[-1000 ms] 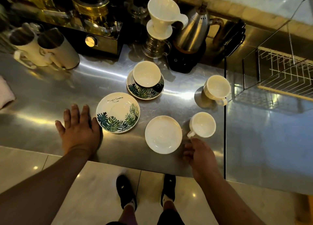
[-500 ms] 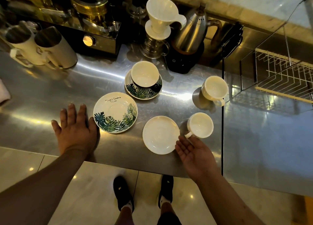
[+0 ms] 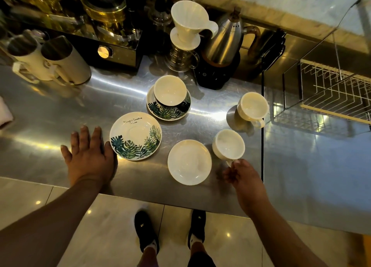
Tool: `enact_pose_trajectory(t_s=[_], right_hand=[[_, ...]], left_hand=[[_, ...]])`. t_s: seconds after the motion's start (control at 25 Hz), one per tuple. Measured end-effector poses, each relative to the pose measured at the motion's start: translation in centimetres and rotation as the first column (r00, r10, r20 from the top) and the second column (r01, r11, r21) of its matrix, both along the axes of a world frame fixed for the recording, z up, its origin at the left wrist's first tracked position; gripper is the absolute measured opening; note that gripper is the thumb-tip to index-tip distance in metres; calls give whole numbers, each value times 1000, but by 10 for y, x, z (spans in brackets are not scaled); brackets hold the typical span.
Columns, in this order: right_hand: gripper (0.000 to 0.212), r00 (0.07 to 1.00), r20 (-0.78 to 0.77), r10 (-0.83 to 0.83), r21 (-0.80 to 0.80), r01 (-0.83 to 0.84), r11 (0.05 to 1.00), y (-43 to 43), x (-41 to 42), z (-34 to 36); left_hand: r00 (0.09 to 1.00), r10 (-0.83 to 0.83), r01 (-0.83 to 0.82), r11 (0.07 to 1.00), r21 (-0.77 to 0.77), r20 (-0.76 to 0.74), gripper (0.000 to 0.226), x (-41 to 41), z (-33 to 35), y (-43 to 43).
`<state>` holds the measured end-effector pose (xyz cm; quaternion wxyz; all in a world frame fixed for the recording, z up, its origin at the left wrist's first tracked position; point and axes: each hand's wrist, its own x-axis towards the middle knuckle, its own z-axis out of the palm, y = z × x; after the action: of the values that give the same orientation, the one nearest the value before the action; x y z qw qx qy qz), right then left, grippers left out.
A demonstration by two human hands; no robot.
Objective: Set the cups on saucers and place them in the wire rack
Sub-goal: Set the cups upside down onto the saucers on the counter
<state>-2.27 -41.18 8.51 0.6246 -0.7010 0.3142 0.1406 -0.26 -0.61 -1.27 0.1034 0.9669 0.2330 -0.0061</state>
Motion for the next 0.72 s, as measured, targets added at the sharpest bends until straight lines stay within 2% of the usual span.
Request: enact_pose_trajectory(t_s=[0.08, 0.24, 0.52, 0.72], right_hand=[[28, 978, 12, 210, -19, -210, 978, -10, 9, 6], [25, 836, -78, 544, -7, -546, 838, -16, 32, 14], [22, 679, -147, 719, 145, -704, 695, -12, 47, 9], [20, 602, -161, 782, 84, -782, 618, -9, 44, 8]], left_hand=[[1000, 0, 0, 1000, -1, -5, 61, 0, 1, 0], [1000, -2, 2, 1000, -8, -9, 62, -1, 2, 0], [1000, -5, 5, 1000, -20, -18, 63, -1, 4, 0], [1000, 0, 0, 1000, -14, -18, 63, -1, 4, -1]])
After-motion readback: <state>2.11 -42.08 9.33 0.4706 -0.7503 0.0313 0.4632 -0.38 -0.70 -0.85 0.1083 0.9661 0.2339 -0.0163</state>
